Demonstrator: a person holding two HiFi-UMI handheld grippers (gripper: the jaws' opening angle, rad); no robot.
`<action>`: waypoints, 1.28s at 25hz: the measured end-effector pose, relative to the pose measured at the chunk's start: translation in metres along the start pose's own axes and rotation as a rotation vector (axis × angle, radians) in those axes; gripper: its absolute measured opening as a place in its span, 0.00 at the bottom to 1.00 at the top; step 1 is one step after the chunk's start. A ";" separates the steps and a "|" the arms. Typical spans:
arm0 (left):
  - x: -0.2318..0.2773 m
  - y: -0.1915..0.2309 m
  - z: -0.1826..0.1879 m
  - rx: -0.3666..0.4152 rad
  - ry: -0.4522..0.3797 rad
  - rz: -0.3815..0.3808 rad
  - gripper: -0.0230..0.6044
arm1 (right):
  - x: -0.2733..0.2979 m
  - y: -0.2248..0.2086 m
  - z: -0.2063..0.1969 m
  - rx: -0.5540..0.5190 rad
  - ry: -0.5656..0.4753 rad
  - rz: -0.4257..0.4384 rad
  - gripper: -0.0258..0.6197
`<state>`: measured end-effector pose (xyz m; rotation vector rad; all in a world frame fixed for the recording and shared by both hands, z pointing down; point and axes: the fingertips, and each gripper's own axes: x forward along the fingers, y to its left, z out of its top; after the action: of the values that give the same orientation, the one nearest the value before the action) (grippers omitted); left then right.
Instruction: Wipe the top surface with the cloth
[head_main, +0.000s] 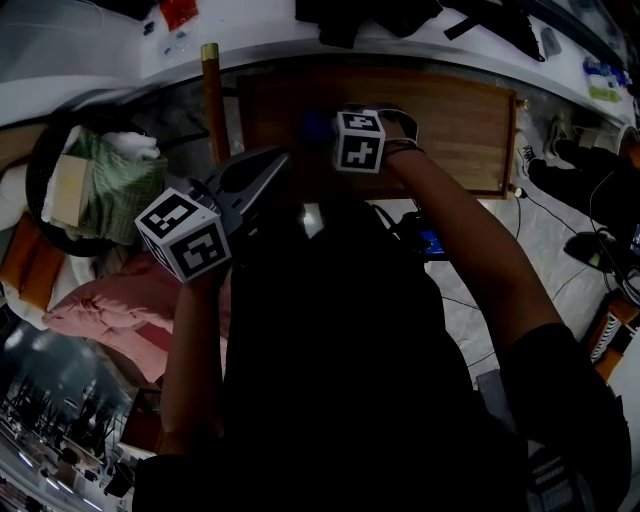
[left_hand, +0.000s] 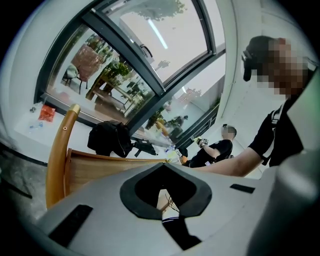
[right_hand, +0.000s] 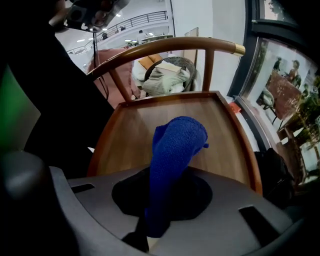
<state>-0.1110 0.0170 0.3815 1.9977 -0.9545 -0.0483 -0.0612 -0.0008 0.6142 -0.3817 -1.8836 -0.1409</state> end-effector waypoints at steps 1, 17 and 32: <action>0.000 0.000 0.000 0.000 0.002 -0.001 0.05 | 0.001 0.009 -0.001 0.007 -0.004 0.020 0.13; 0.006 0.000 0.002 0.000 0.007 -0.011 0.05 | 0.009 0.102 -0.008 -0.010 -0.029 0.193 0.13; 0.009 -0.006 0.000 0.000 0.001 -0.015 0.05 | -0.010 0.072 -0.009 0.011 -0.066 0.232 0.14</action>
<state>-0.1012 0.0132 0.3805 2.0048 -0.9387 -0.0550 -0.0265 0.0626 0.6012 -0.5998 -1.8886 0.0387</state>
